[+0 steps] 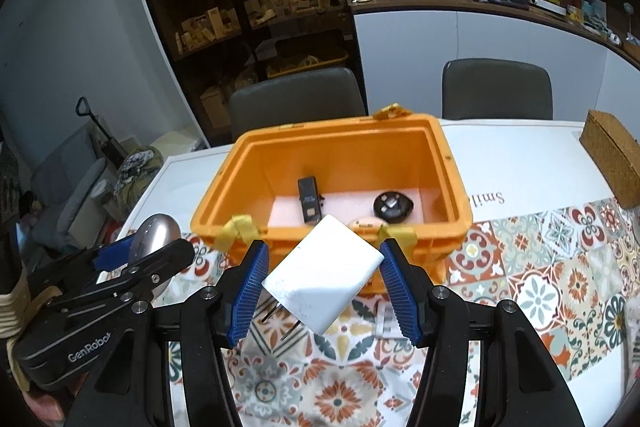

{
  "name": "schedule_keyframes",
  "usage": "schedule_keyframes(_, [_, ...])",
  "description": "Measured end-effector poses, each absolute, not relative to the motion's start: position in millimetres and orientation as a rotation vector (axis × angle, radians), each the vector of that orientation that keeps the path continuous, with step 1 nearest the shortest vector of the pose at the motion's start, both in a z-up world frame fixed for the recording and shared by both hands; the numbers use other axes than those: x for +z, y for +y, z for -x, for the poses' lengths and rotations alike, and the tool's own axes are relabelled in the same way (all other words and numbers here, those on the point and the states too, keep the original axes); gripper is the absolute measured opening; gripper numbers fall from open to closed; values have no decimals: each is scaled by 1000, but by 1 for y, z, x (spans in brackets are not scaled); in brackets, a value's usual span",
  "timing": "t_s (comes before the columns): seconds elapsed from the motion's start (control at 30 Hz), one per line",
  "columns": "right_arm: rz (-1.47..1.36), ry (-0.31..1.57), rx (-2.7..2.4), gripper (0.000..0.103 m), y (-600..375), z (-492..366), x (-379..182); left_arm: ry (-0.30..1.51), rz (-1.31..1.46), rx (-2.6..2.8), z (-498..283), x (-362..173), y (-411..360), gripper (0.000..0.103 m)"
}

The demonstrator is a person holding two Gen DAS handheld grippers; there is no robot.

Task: Organize rigid objects
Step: 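Lift and carry the silver egg with left tool while right tool carries the charger into the crate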

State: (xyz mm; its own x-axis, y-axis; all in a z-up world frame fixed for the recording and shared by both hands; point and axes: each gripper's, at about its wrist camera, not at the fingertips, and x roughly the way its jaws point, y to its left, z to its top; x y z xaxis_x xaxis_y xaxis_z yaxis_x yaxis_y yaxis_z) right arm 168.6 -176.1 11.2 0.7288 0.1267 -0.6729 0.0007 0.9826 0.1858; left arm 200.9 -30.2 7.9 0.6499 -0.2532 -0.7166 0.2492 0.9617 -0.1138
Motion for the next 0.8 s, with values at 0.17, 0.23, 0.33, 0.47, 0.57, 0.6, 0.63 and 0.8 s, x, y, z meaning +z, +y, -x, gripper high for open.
schedule_keyframes(0.17, [-168,761,45,58,-177,-186,19,818,4,-289,-217,12,-32,54])
schedule_keyframes(0.23, [-169,765,44,58,-179,-192,19,814,-6,-286,-221,13,-33,54])
schedule_keyframes(0.33, [-166,780,35,58,-182,-202,19,812,-14,-286,-229,15,-37,54])
schedule_keyframes(0.47, [-163,798,17,58,-184,-215,20,804,-31,-282,-241,19,-42,54])
schedule_keyframes(0.57, [-158,801,9,58,-187,-226,22,810,-40,-286,-252,20,-45,54])
schedule_keyframes(0.6, [-157,806,3,58,-187,-230,22,813,-46,-288,-256,20,-46,54])
schedule_keyframes(0.63, [-155,811,-2,58,-188,-234,22,814,-52,-286,-259,19,-47,54])
schedule_keyframes(0.8, [-149,835,-16,58,-192,-252,18,833,-59,-281,-275,13,-50,54])
